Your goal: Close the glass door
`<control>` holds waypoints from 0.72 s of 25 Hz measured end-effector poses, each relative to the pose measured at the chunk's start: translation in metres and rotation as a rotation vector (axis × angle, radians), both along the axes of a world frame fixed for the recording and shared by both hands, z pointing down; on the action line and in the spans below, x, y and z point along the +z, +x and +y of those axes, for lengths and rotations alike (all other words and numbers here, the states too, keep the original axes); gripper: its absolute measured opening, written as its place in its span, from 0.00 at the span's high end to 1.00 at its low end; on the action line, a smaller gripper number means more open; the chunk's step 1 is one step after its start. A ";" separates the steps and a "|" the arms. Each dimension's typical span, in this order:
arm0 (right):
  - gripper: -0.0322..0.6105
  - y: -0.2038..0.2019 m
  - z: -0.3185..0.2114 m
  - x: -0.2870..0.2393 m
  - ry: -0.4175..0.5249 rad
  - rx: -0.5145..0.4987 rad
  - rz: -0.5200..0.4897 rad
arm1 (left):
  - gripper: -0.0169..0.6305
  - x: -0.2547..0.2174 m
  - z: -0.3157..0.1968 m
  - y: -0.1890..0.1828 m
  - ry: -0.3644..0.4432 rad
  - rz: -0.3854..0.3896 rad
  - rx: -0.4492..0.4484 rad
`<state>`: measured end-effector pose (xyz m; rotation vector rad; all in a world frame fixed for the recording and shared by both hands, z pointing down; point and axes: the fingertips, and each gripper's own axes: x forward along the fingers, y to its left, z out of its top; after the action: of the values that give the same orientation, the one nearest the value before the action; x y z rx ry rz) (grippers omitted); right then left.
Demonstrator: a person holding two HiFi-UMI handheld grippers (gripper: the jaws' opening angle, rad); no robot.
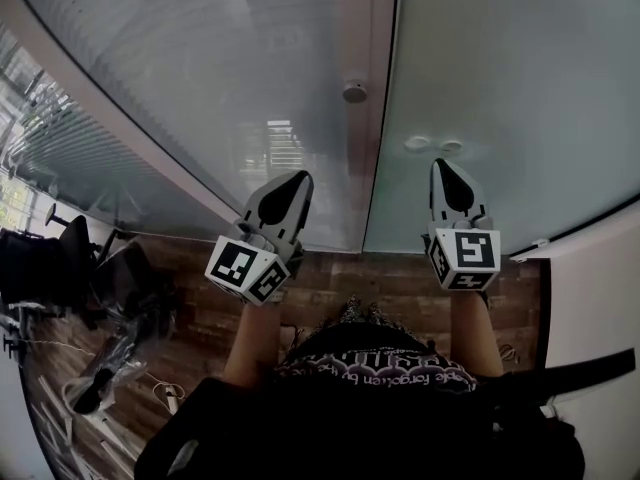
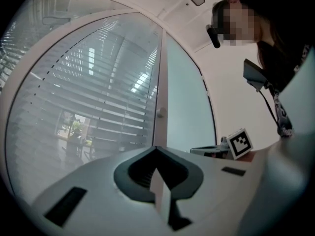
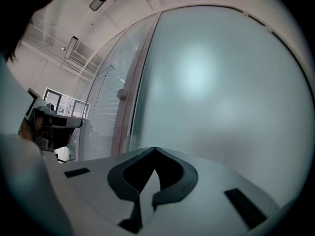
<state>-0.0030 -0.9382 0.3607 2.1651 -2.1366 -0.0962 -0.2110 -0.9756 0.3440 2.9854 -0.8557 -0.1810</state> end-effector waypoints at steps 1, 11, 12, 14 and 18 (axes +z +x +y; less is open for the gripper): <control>0.95 -0.004 0.001 -0.004 0.007 -0.009 0.013 | 0.97 0.000 0.002 0.001 0.000 0.002 0.002; 0.95 -0.001 0.010 -0.018 0.057 -0.001 0.035 | 0.97 0.001 0.010 0.000 0.011 -0.004 -0.019; 0.95 -0.001 0.010 -0.017 0.056 0.000 0.032 | 0.97 0.002 0.010 -0.001 0.010 -0.006 -0.019; 0.95 -0.003 0.011 -0.016 0.055 -0.002 0.030 | 0.97 0.003 0.010 -0.002 0.007 -0.005 -0.019; 0.95 -0.005 0.011 -0.015 0.048 -0.007 0.027 | 0.97 0.002 0.011 -0.004 0.008 -0.001 -0.027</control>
<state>-0.0077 -0.9276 0.3461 2.1698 -2.1494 -0.1778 -0.2152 -0.9641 0.3463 2.9826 -0.8976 -0.1839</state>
